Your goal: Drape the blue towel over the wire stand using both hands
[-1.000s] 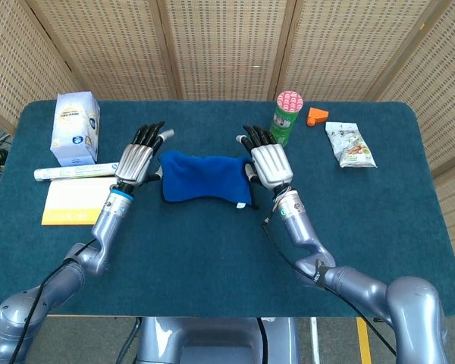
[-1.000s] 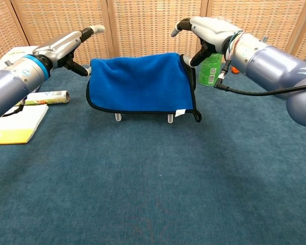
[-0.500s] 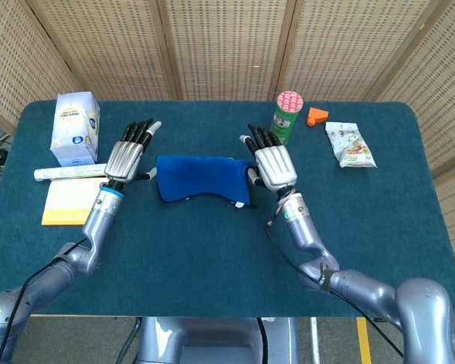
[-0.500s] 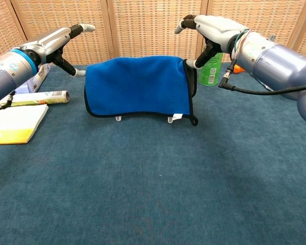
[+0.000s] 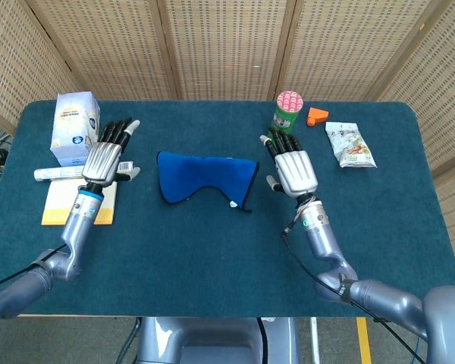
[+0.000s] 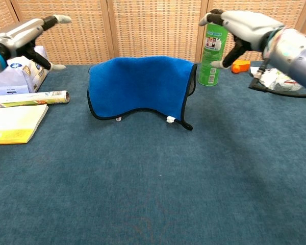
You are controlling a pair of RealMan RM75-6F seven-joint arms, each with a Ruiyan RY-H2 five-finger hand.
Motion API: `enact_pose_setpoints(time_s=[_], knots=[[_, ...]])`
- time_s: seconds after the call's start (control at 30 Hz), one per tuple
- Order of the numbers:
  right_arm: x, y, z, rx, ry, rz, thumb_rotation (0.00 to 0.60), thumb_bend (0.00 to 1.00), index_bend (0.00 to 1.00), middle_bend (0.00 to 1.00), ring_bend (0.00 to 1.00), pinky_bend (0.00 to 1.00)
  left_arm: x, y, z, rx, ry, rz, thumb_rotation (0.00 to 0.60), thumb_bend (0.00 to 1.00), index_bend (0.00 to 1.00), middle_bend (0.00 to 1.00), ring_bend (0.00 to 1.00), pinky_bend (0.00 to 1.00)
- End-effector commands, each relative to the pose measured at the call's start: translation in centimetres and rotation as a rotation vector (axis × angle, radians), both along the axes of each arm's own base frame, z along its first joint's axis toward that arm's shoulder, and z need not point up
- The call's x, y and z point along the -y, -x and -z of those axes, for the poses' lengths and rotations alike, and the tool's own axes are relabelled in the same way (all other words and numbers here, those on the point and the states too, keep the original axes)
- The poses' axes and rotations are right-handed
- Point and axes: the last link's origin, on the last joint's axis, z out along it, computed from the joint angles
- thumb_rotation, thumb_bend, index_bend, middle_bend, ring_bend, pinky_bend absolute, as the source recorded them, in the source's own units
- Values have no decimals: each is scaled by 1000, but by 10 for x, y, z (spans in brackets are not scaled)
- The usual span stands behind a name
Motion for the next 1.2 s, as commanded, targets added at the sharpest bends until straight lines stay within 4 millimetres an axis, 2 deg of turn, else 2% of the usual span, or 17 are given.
enact_pose_setpoints(time_s=[0.03,0.2,0.5,0.57,0.63,0.73,0.77,0.9,1.0,1.2], knots=[[-9,15,-13,-15,27,-4,600,290,106,0,0,105,14,11,-17,5,-36,3,600,249,0,0,0,0],[-25,42,-33,-32,60,-11,600,228,106,0,0,93,37,22,-40,13,-68,1,600,248,0,0,0,0],[-70,84,-55,-51,94,-54,600,35,106,0,0,66,98,39,-76,21,-113,-48,600,242,0,0,0,0],[-79,90,-56,-43,96,-53,600,3,106,0,0,55,110,43,-80,28,-124,-61,600,218,0,0,0,0],[-93,98,-59,-24,100,-56,600,0,106,0,0,41,132,52,-85,58,-144,-90,600,161,0,0,0,0],[-109,104,-62,0,109,-64,600,0,81,0,0,10,156,60,-87,98,-164,-112,600,19,0,0,0,0],[-115,106,-62,5,110,-66,600,0,65,0,0,4,163,63,-88,106,-174,-112,600,0,0,0,0,0],[-145,119,-63,-18,71,-52,600,0,13,0,0,0,197,75,-87,106,-194,-138,600,0,0,0,0,0],[-167,126,-66,-40,72,-56,600,0,3,0,0,0,223,85,-86,30,-175,-196,600,0,0,0,0,0],[-210,129,-69,-42,84,-68,600,0,0,0,0,0,254,81,-87,-15,-134,-251,600,0,0,0,0,0]])
